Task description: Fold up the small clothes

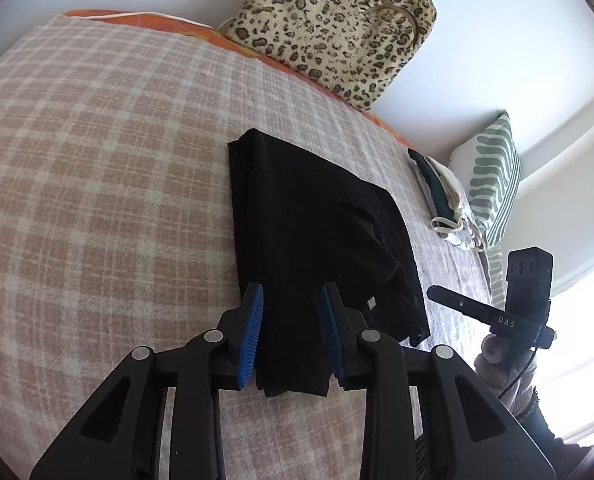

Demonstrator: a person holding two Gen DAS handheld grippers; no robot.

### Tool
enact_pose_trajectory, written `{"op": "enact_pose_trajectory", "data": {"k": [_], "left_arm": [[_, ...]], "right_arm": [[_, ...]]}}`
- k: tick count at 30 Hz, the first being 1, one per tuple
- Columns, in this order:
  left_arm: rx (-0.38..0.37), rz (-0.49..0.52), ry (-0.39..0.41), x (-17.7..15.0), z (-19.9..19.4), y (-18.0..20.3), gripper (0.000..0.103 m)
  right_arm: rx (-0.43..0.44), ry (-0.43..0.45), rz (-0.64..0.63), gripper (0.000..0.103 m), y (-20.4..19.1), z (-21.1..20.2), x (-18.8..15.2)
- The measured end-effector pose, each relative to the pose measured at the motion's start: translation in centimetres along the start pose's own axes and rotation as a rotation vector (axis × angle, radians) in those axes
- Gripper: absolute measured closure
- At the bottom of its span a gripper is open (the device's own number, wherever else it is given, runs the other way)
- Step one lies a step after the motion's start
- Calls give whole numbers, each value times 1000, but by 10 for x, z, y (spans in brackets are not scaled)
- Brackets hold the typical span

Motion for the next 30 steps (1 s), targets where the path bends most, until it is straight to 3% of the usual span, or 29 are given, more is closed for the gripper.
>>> {"op": "enact_pose_trajectory", "data": {"k": [3,8,11,13,23,24,27,30], "left_arm": [[-3,-16,4,-17,-5,3,64],[-5,-90,-36,-32,2,-10,64],[-5,-97,-45,-35,5,-13,64],[0,-88,-51,-36,8,-13,64],[51,9,-63,-37,16,-11,67],[48,12,-64,-37,16,-11,67],[59,28,-68,-36,16,-12,73],[66,41,-69,-35,14,-14,76]], "right_arm": [[32,-48,46,85,8,3,-23],[120,-102,148,85,23,12,-36],[157,-107,175,77,25,13,-37],[184,-113,199,69,26,15,-38],[248,-127,220,69,18,15,-33],[245,-126,223,70,18,16,-32],[237,-120,209,95,15,15,-29],[231,-89,174,97,8,3,-24]]}}
Point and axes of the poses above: each gripper's, at about its wrist camera, not at the fingertips, and z roughly the way its jaws point, y to its right, x to its top, the point moved 1 cm from there along z, roughly the way its jaws point, and after that the axes turned 12 degrees about -x, right-handed, at the moved point
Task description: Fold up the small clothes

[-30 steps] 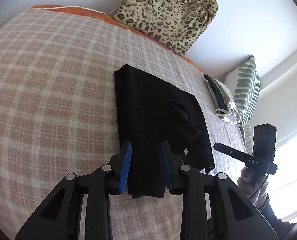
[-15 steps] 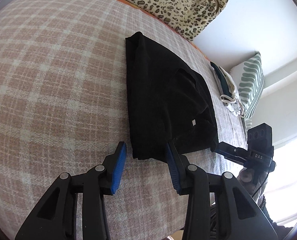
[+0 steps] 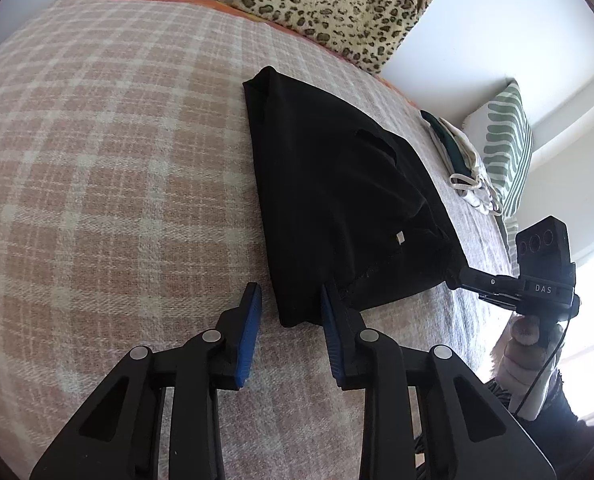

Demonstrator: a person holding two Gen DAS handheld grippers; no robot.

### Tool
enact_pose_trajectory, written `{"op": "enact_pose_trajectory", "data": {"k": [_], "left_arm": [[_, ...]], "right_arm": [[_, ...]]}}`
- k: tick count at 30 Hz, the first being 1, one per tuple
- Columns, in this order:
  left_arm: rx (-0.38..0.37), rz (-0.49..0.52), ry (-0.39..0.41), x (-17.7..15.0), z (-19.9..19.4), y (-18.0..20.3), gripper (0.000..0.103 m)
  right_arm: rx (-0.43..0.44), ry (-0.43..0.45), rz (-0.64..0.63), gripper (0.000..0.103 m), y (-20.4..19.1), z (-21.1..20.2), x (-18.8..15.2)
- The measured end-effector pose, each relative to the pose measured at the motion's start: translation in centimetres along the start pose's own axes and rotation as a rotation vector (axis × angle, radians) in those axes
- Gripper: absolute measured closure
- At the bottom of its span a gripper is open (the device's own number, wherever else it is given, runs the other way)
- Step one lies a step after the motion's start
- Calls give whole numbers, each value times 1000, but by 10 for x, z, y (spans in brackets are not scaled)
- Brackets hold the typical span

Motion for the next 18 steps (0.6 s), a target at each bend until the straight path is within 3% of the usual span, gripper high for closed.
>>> {"op": "enact_pose_trajectory", "data": {"k": [3,7,10,15,18], "left_arm": [[9,6,0,-2,-2,-3,80],[7,-8,9,-2,-5,-6,80],[2,-10,14,0,-9,-5,83],[-34,-6,57,5,-23,3,83],[-31,36,82,9,-31,13,83]], "right_arm": [[-58,62,-50,97,-7,-17,4],[-180,-13,-88,96,1,-5,1],[-298,8,-141,95,-2,-5,-3],[-327,129,-254,94,-32,-24,1],[-356,151,-326,85,-49,-23,3]]}}
Point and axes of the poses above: each gripper's, at about its wrist camera, not at the fingertips, and z roughly the way its jaws point, y to its right, x to its top, the point moved 1 cm from there along z, roughly the way its jaws point, and after that the axes turned 12 degrees about -x, right-handed, at the moved point
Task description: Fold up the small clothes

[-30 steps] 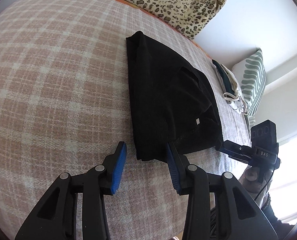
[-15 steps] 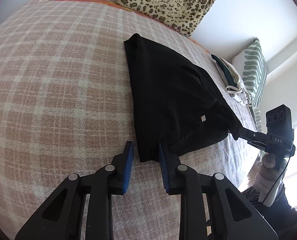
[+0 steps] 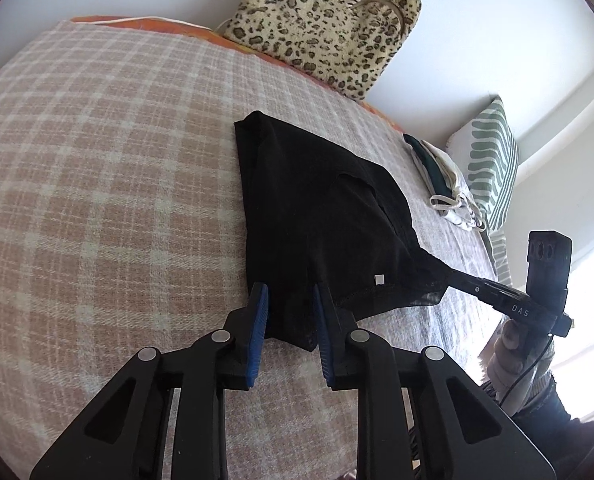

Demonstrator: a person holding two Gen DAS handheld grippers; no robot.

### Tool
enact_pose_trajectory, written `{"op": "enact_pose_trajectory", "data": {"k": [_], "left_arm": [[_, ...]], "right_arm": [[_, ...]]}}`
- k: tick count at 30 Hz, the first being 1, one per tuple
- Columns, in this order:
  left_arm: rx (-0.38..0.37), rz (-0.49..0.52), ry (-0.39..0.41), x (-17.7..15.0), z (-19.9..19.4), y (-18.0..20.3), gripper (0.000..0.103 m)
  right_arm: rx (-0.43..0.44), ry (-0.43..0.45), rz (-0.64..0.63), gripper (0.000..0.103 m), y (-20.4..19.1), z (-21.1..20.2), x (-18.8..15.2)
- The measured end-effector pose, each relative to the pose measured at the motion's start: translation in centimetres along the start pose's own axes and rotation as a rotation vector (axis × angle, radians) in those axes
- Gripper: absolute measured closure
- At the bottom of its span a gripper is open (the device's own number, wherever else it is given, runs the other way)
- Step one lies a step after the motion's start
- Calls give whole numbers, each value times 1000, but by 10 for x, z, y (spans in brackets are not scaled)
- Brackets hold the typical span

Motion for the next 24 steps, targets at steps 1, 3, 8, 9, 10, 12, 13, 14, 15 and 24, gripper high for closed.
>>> {"op": "enact_pose_trajectory", "data": {"k": [1,3,8,9,10,12,13,14,15,24], "left_arm": [[6,9,9,2,-2,2,83],[7,4,21,8,-6,1,78],[-17,-53,59,32,-9,-9,73],[-28,-65,68,38,-8,-12,73],[-54,-79,70,45,-5,-15,72],[-105,-121,63,59,3,-23,68],[-113,-136,65,67,8,-26,66],[-126,-154,63,73,12,-31,66],[-151,-177,65,79,16,-36,66],[-250,-315,86,117,43,-71,66]], "right_arm": [[4,-3,-3,81,-1,0,1],[37,-43,-2,80,0,3,3],[11,-56,-14,79,17,-12,0],[8,-47,0,79,23,-14,1],[11,-41,22,79,28,-15,4],[34,-26,74,79,37,-14,11],[50,-17,95,79,38,-13,15],[66,-10,109,79,38,-11,18],[81,-6,117,79,34,-8,21],[285,35,-44,79,-93,34,45]]}}
Point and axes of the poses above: each gripper's, at about its wrist camera, not at the fingertips, and z roughly the way its jaws point, y to its right, x to its top, the point moved 1 cm from there along z, roughly the way its jaws point, and after that the axes turned 12 degrees about -x, right-handed, at the moved point
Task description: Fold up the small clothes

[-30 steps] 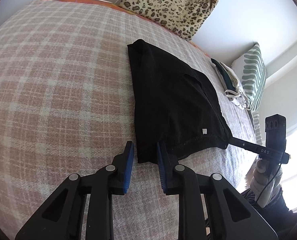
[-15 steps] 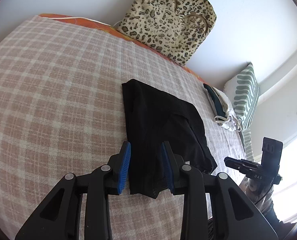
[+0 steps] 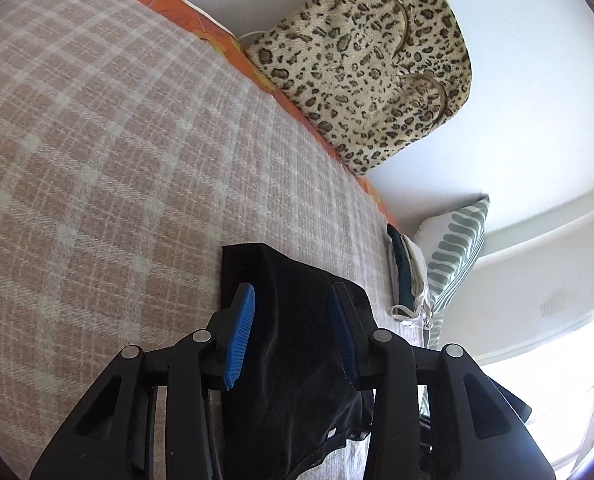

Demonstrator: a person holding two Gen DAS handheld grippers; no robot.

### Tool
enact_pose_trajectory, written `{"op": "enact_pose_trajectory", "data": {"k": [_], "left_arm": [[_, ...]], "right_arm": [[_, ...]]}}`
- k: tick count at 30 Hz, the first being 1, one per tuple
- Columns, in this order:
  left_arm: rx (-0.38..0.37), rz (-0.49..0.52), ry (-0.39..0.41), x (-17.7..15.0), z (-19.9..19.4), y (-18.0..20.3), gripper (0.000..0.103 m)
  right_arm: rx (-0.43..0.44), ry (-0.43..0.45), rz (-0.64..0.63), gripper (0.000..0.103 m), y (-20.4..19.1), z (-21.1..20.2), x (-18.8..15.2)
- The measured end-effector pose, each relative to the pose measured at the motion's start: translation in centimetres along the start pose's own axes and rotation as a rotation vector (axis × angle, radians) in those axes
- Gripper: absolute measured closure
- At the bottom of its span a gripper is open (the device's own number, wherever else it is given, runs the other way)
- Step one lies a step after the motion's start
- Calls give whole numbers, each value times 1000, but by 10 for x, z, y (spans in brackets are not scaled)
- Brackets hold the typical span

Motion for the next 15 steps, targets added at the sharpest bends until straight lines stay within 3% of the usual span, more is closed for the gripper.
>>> {"op": "enact_pose_trajectory", "data": {"k": [6,10,15], "left_arm": [[-29,-51,-44,12,20,-15,62],[-49,-103,-89,12,30,-27,62],[-39,-131,-122,13,43,-38,61]], "right_arm": [[39,-20,-127,79,-60,60,6],[-1,-65,-137,79,-59,85,3],[36,-132,-106,79,-51,99,-4]]}}
Point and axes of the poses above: each gripper's, at about its wrist camera, not at the fingertips, and z roughly the way its jaws point, y to its right, x to its top, the point moved 1 cm from there along z, roughly the way its jaws point, and after that the axes turned 12 degrees about -x, right-handed, at the moved point
